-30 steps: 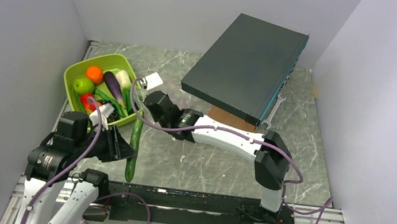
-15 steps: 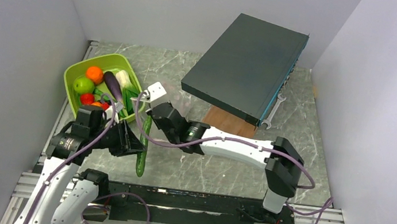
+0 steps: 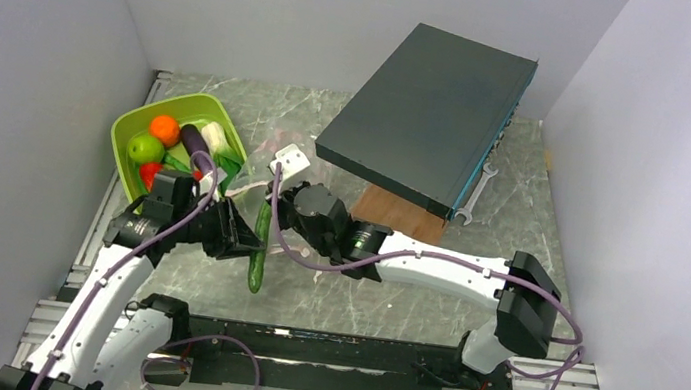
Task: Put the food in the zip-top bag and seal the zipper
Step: Place the fake vegetable in the zipper food storage bag.
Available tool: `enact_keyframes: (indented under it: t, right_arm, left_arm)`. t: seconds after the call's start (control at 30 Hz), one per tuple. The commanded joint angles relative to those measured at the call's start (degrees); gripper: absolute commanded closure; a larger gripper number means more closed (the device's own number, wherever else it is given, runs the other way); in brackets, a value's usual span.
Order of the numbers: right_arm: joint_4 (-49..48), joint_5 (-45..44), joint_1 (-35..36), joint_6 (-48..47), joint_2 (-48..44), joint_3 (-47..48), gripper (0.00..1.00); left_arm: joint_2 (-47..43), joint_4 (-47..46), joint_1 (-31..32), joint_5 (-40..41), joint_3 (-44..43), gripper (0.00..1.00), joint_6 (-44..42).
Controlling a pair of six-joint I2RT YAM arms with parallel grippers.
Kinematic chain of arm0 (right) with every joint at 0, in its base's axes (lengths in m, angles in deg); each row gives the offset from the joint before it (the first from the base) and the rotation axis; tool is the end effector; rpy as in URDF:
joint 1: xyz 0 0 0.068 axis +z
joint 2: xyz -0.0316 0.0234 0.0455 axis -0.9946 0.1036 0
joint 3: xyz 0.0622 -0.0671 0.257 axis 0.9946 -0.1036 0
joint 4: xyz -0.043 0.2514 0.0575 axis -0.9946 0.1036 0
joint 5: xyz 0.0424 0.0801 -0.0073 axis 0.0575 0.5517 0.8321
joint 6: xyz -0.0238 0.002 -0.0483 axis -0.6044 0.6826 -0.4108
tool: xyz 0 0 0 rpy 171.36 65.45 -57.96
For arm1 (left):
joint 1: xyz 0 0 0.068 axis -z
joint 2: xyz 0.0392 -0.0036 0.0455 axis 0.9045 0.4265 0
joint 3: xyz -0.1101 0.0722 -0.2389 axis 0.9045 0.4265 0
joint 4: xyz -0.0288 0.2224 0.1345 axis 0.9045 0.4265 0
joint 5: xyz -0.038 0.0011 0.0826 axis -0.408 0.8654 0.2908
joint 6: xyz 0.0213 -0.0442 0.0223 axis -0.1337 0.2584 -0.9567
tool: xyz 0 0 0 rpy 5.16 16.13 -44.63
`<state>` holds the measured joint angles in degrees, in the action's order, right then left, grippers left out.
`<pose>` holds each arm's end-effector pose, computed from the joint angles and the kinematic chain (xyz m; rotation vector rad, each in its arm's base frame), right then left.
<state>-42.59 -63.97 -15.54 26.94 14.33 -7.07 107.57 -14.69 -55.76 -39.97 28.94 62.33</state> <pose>0.1513 0.3481 0.3183 -0.6829 1.6803 0.6055 0.1353 -0.0442 0.2656 -0.4125 2.5064 -1.2249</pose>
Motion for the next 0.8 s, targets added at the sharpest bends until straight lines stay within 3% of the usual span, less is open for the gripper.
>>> enact_keyframes:
  t: [0.0,0.13,0.27,0.43,0.63,0.77]
  right_arm:
    - [0.58,-1.46,-0.45,6.12,1.59,3.74,1.0]
    - [5.32,-1.69,-1.63,13.25,4.05,7.71,1.0]
    - [8.52,-0.39,-2.56,18.91,5.82,10.68,1.0]
    - [12.09,1.55,-3.6,22.19,7.15,13.45,1.0]
    - [14.52,0.67,-3.57,21.57,8.75,15.36,1.0]
    - [12.82,1.49,-3.44,21.11,8.13,14.54,1.0]
  left_arm:
    - [-3.03,-3.49,0.06,-0.97,0.68,0.8,-1.26]
    - [-10.14,-3.27,0.06,3.38,2.23,0.45,-0.19]
    - [-13.51,1.68,0.06,7.13,1.16,0.33,-1.7]
    - [-16.46,7.36,0.06,9.67,-1.41,0.28,-2.43]
    - [-21.88,9.8,0.06,9.75,-3.41,0.33,-1.61]
    - [-22.8,5.14,0.06,6.33,-1.5,0.48,-1.15]
